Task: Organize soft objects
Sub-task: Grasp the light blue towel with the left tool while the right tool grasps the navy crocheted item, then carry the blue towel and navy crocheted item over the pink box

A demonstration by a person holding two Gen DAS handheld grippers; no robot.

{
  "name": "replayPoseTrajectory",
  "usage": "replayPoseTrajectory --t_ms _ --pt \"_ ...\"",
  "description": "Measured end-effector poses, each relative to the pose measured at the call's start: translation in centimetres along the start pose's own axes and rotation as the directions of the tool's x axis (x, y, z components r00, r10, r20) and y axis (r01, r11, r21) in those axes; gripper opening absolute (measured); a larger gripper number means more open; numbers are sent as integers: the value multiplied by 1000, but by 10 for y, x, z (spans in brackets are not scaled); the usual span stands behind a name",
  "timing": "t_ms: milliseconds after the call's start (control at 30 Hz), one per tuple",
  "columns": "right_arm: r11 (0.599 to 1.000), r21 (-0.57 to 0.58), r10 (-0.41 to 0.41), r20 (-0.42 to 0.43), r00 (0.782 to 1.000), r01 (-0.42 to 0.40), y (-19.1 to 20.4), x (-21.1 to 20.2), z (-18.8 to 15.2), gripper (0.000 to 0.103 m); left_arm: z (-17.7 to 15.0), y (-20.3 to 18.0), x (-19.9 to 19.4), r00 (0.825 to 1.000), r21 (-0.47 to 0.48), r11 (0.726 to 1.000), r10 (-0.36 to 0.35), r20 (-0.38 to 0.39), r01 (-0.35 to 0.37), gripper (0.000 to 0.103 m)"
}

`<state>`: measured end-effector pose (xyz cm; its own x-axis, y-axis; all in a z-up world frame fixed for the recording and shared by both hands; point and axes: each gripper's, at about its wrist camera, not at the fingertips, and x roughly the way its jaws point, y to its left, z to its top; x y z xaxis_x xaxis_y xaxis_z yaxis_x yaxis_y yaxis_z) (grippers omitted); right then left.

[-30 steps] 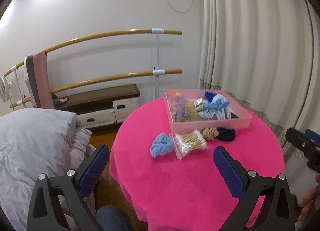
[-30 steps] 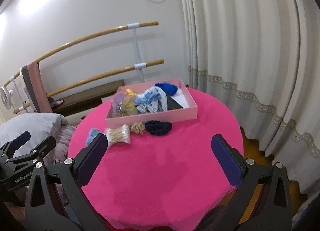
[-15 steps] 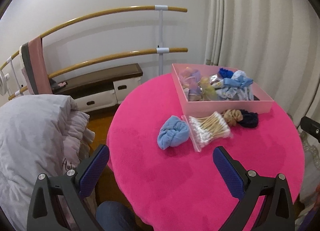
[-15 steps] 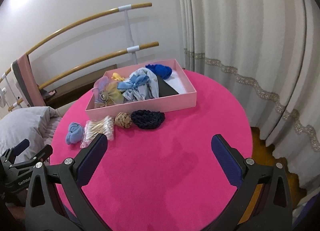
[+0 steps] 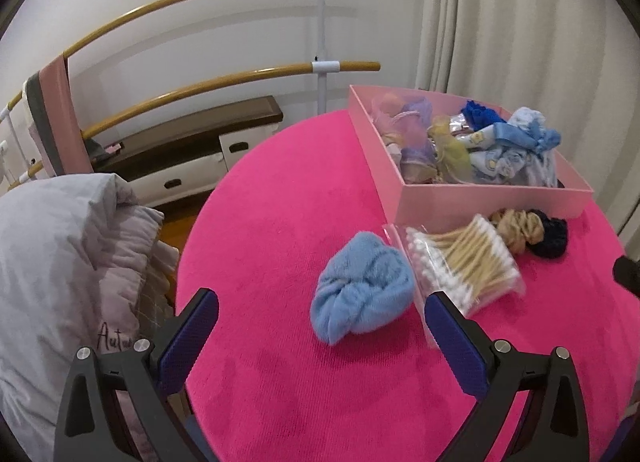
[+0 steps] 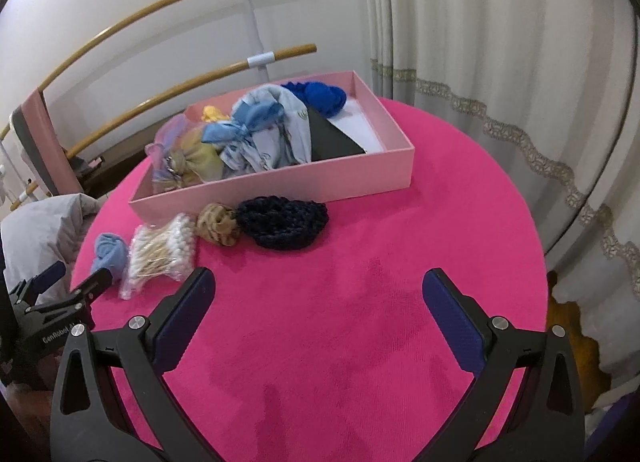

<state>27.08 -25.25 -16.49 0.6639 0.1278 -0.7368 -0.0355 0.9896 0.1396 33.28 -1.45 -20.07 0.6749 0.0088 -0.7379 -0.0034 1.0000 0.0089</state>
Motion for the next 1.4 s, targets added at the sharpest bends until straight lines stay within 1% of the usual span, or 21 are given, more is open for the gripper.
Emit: replayPoseTrajectory --t_ms 67,133,200,233,300,333,367,533,567,633,667,700,733,767,833,867,933,1033,1200,1400 --pt "1000 -1 -4 -25 1000 4 -1 13 3 103 3 2 8 1000 -4 1000 -6 4 6 98" --pt "1000 -9 -9 -49 999 8 0 24 5 103 8 3 20 1000 -11 1000 -18 -8 18 91" --pt "1000 -19 -9 -67 998 8 2 35 7 103 8 6 25 998 -18 998 -61 -8 61 78" --pt "1000 -22 -9 -74 997 8 3 40 8 103 8 6 30 997 -23 997 -71 -17 71 74" --pt "999 -34 -8 -81 997 5 7 47 10 103 10 7 34 997 -27 997 -75 -26 75 57" --pt "999 -40 -9 -83 997 6 8 51 12 103 11 8 35 997 -30 997 -76 -27 75 54" --pt "999 -44 -11 -88 996 7 9 56 14 103 11 8 37 997 -30 997 -73 -28 72 50" --pt "999 -36 -12 -103 995 9 9 75 22 100 10 10 37 997 -37 997 -68 -23 67 48" --pt "999 -37 -10 -105 994 6 10 78 24 99 10 9 37 998 -34 997 -65 -23 64 48" --pt "999 -49 -9 -108 994 4 13 85 28 91 9 5 35 998 -23 998 -53 -23 53 48" --pt "998 -62 -18 -110 994 11 16 89 30 89 9 3 35 999 -19 999 -48 -24 48 48" --pt "997 -78 -19 -104 994 11 19 90 31 86 8 2 36 999 -14 999 -43 -26 43 48" --pt "997 -82 -13 -102 995 4 21 90 32 77 8 2 36 999 -13 999 -42 -29 41 48" --pt "997 -83 -3 -98 995 -5 22 89 33 71 8 2 36 999 -13 999 -42 -29 42 48" --pt "996 -80 19 -94 995 -26 23 87 33 37 8 1 36 999 -11 999 -42 -30 42 47" --pt "996 -82 29 -96 995 -37 24 84 32 32 8 0 36 999 -8 999 -40 -30 40 47" --pt "995 -87 42 -98 994 -51 26 81 29 19 8 1 35 999 -3 999 -39 -29 39 46" --pt "996 -66 53 -91 994 -59 23 69 22 14 7 3 31 999 -6 999 -45 -30 45 44" --pt "998 -27 62 -75 995 -64 6 53 14 14 6 6 19 999 -12 999 -47 -17 47 43" --pt "997 -10 71 -53 996 -72 -8 32 9 14 5 7 -3 999 -8 999 -51 12 51 43"
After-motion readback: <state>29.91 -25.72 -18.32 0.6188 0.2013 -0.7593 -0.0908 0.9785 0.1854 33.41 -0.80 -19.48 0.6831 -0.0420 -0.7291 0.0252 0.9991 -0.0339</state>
